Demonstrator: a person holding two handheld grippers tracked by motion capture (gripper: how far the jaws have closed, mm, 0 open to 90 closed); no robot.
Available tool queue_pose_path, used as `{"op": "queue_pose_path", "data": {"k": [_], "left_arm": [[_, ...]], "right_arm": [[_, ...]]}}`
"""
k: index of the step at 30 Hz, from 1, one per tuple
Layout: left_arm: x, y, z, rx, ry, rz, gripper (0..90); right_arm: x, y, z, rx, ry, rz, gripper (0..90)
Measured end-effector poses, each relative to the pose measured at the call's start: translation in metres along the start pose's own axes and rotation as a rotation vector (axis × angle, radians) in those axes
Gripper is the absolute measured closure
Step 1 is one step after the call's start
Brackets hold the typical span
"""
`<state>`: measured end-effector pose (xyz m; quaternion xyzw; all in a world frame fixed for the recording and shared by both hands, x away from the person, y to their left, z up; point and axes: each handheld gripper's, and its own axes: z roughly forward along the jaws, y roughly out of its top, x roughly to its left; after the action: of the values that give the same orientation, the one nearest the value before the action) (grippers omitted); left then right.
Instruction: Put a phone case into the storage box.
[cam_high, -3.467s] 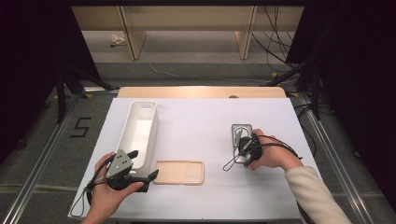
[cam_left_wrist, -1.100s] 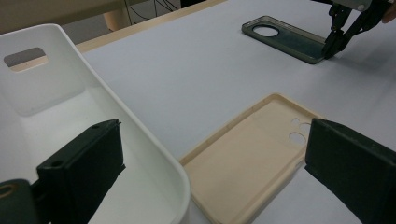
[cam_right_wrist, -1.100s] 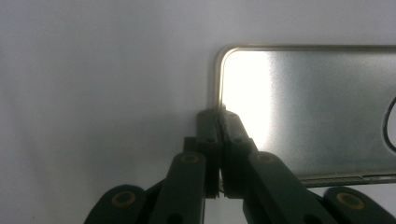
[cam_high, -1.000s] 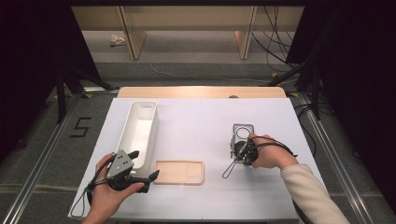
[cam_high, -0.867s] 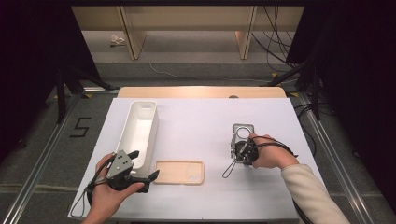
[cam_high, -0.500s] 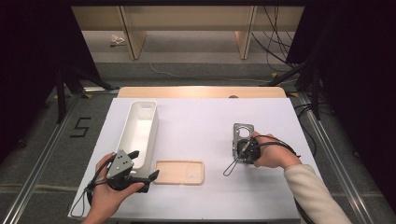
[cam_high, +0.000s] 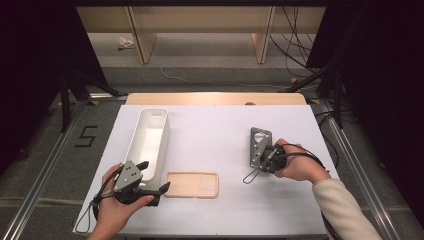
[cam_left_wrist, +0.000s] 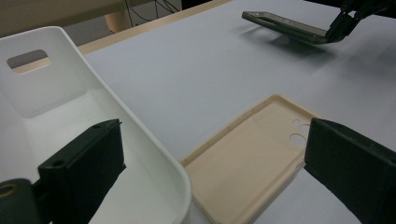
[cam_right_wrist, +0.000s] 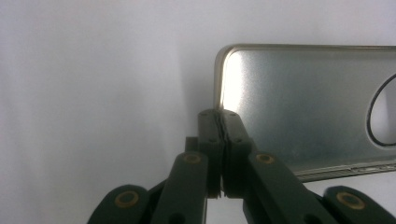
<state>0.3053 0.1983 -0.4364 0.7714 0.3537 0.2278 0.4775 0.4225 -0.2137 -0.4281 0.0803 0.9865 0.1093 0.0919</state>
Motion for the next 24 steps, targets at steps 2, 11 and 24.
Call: {"op": "queue_pose_path", "data": {"k": [2, 11, 24], "left_arm": [[0.000, 0.000, 0.000, 0.000, -0.001, 0.000, 4.1], [0.000, 0.000, 0.000, 0.000, 0.000, 0.002, 4.4], [0.000, 0.000, 0.001, -0.001, -0.003, 0.002, 4.7]], "right_arm": [[0.001, -0.003, -0.002, -0.037, -0.005, 0.015, 89.1], [0.004, -0.010, -0.009, -0.178, -0.028, 0.046, 89.1], [0.010, -0.022, -0.013, -0.384, -0.042, 0.101, 89.1]]}}
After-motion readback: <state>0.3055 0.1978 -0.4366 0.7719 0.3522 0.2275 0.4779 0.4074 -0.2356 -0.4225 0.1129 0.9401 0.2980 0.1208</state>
